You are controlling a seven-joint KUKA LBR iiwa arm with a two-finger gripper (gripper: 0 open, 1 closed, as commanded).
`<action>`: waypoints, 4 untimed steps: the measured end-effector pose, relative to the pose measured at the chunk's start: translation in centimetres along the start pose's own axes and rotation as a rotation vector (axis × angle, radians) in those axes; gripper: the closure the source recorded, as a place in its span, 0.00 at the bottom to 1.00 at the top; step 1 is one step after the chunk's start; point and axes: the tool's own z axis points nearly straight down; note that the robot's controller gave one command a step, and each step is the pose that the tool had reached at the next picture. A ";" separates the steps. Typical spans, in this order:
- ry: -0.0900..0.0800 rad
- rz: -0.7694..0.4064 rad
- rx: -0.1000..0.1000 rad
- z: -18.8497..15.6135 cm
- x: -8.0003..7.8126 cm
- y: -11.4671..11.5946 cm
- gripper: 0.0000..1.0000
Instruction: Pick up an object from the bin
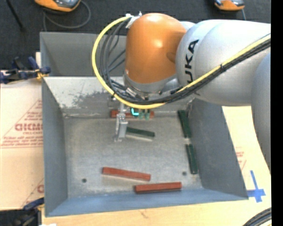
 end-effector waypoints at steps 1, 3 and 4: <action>0.003 -0.093 0.003 13.2 4.2 -2.1 0.00; -0.009 -0.524 0.000 17.4 9.5 -0.9 0.00; -0.006 -0.519 -0.001 17.4 9.5 -1.0 1.00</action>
Offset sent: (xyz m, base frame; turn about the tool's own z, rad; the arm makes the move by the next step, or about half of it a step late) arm -0.0407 -0.0192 -0.1273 -0.0938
